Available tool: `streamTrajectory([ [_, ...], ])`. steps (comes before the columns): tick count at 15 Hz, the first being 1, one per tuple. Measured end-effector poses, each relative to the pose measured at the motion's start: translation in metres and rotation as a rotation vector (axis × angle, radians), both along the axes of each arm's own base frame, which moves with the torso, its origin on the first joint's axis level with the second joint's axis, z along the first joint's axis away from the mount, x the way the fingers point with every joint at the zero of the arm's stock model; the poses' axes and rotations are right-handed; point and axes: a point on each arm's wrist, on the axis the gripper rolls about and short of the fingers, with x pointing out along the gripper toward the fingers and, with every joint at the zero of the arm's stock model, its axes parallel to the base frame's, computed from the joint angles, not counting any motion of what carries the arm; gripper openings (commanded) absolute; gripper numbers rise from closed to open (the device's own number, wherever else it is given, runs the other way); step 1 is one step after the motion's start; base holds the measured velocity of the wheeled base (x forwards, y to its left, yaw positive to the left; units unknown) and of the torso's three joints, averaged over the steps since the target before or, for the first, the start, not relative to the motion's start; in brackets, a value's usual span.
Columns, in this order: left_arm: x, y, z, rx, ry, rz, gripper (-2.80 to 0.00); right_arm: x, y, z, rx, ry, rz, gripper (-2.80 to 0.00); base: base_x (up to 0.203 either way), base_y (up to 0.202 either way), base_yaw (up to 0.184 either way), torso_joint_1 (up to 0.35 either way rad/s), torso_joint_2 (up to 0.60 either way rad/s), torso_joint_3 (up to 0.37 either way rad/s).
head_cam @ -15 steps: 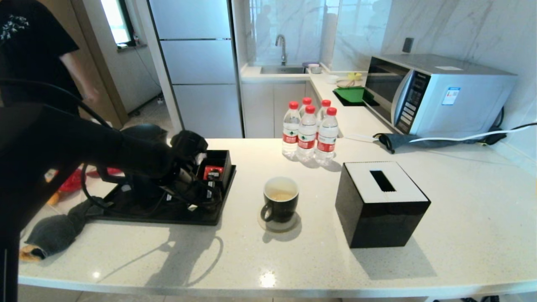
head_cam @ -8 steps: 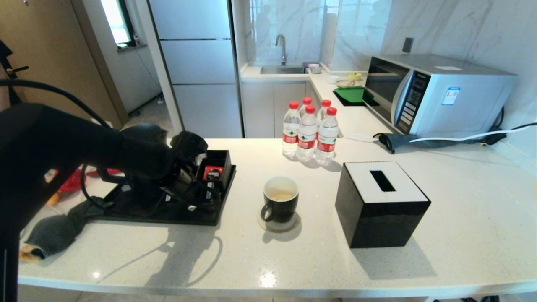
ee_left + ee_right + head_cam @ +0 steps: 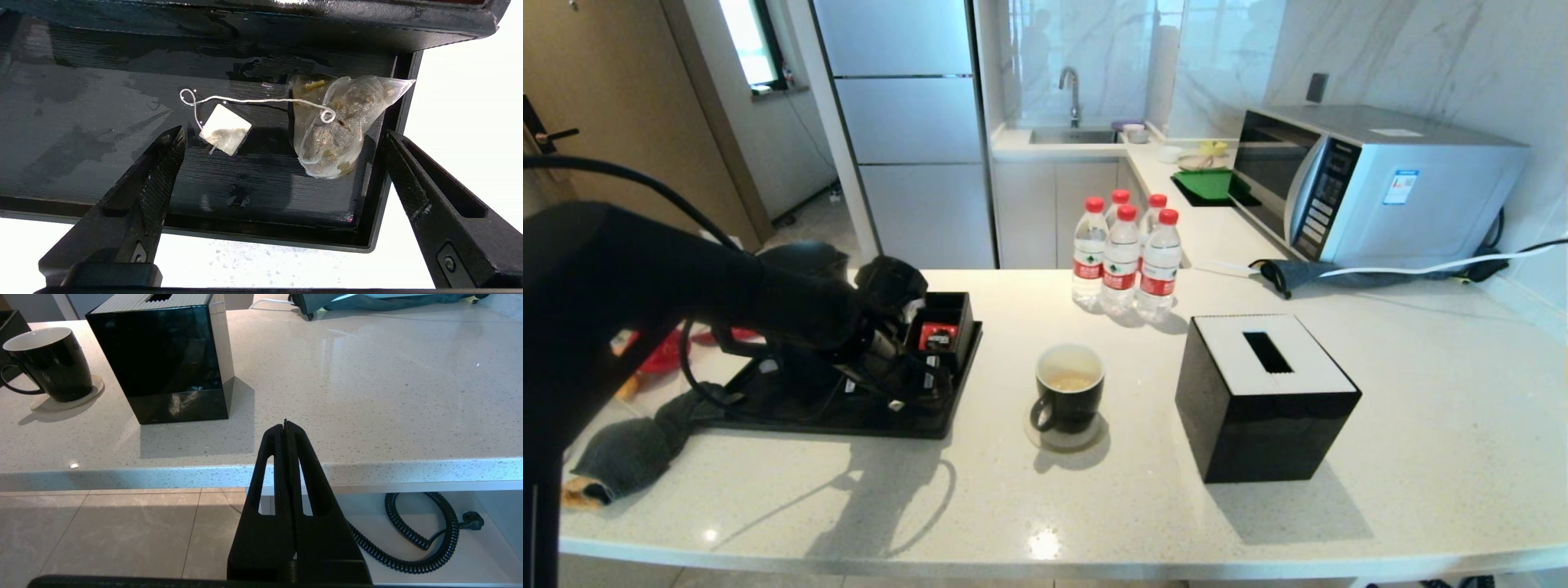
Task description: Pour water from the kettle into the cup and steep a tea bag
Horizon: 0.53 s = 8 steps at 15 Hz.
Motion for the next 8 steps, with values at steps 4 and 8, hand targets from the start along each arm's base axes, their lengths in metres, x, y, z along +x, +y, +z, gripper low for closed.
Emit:
streamTrajectory([
  [4,0.0001,-0.0001,-0.0008,0.0,0.002,0.0,0.0,0.0,0.0,0.0001,0.0,0.0,0.0,-2.8,0.0,0.0,0.0,0.0,0.0,0.0],
  [8,0.0001,-0.0002,-0.002,0.0,0.007,-0.001,0.0,0.0,0.0,0.0001,0.0,0.0,0.0,-2.8,0.0,0.0,0.0,0.0,0.0,0.0],
])
